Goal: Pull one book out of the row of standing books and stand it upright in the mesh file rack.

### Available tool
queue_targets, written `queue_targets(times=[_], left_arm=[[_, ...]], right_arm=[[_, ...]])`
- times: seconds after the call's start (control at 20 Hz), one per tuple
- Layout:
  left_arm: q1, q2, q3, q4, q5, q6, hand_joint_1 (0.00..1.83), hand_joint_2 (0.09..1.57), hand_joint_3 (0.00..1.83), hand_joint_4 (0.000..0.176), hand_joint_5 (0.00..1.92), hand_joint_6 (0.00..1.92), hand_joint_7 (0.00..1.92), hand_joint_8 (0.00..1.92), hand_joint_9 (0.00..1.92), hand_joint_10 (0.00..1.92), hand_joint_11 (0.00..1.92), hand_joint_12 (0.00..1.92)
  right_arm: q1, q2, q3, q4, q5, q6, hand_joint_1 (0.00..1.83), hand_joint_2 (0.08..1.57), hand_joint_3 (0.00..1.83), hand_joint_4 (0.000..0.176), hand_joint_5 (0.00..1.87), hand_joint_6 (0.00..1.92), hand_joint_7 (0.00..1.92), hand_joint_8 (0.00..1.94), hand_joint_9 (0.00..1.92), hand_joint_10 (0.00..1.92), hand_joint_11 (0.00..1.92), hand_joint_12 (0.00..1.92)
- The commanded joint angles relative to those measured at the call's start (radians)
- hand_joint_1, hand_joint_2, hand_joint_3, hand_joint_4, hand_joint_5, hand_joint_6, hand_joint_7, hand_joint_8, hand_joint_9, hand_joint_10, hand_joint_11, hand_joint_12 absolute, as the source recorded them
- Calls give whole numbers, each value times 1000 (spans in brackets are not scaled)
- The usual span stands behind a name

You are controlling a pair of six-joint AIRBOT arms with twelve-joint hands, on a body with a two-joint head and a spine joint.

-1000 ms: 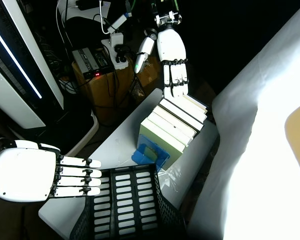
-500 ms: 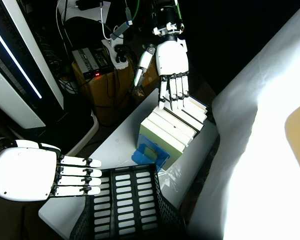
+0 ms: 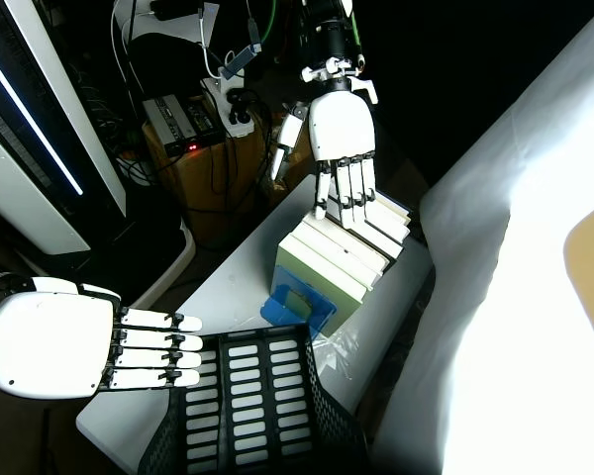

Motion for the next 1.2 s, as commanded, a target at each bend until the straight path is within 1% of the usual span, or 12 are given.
queue_targets(times=[0.0, 0.1, 0.15, 0.35, 0.4, 0.5, 0.55, 0.75, 0.85, 0.95, 1.1, 1.15], left_arm=[[-7, 8, 6, 8, -39, 0, 75, 1106, 0, 57, 624, 15, 0, 0, 0, 0, 0, 0], [-1, 1, 4, 29, -27, 0, 56, 1113, 4, 42, 648, 22, 0, 0, 0, 0, 0, 0], [3, -1, 1, 40, -23, 0, 65, 1103, 0, 59, 634, 14, 0, 0, 0, 0, 0, 0], [17, 21, -58, 156, -4, 0, 212, 1055, 0, 23, 769, 52, 0, 0, 0, 0, 0, 0], [20, 28, -69, 172, -4, 0, 162, 1076, 0, 40, 716, 26, 0, 0, 0, 0, 0, 0], [30, 44, -93, 194, -8, 0, 168, 1072, 0, 40, 708, 19, 0, 0, 0, 0, 0, 0], [35, 52, -104, 199, -12, 0, 192, 1073, 0, 30, 703, 15, 0, 0, 0, 0, 0, 0], [64, 77, -142, 208, -42, 0, 159, 1083, 2, 30, 632, 1, 0, 0, 0, 0, 0, 0], [80, 90, -159, 208, -61, 0, 140, 1101, 9, 13, 621, 1, 0, 0, 0, 0, 0, 0], [86, 98, -170, 208, -72, 0, 112, 1111, 11, 22, 627, 3, 0, 0, 0, 0, 0, 0], [98, 111, -190, 209, -88, 0, 149, 1103, 4, 3, 608, 8, 0, 0, 0, 0, 0, 0], [106, 117, -196, 213, -98, 0, 113, 1112, 8, 19, 563, 3, 0, 0, 0, 0, 0, 0]], right_arm=[[10, 6, 5, 15, 96, 0, 310, 1306, 0, 0, 0, 0, 0, 0, 0, 0, 0, 0], [10, 5, 5, 19, 97, 0, 322, 1303, 0, 0, 0, 0, 0, 0, 0, 0, 0, 0], [10, 5, 5, 19, 97, 0, 322, 1302, 0, 0, 0, 0, 0, 0, 0, 0, 0, 0], [10, 5, 4, 24, 98, 0, 319, 1301, 0, 0, 0, 0, 0, 0, 0, 0, 0, 0], [10, 5, 4, 26, 98, 0, 299, 1301, 0, 0, 0, 0, 0, 0, 0, 0, 0, 0], [10, 5, 3, 29, 99, 0, 304, 1300, 0, 0, 0, 0, 0, 0, 0, 0, 0, 0], [10, 5, 3, 30, 99, 1, 337, 1296, 0, 0, 0, 0, 0, 0, 0, 0, 0, 0], [8, 5, 3, 36, 99, 1, 298, 1294, 0, 0, 0, 0, 0, 0, 0, 0, 0, 0], [8, 5, 3, 38, 99, 1, 304, 1296, 0, 0, 0, 0, 0, 0, 0, 0, 0, 0], [8, 5, 3, 39, 99, 1, 331, 1299, 0, 0, 0, 0, 0, 0, 0, 0, 0, 0], [6, 5, 3, 41, 99, 1, 251, 1292, 0, 0, 0, 0, 0, 0, 0, 0, 0, 0], [6, 5, 3, 42, 99, 1, 265, 1293, 0, 0, 0, 0, 0, 0, 0, 0, 0, 0]])
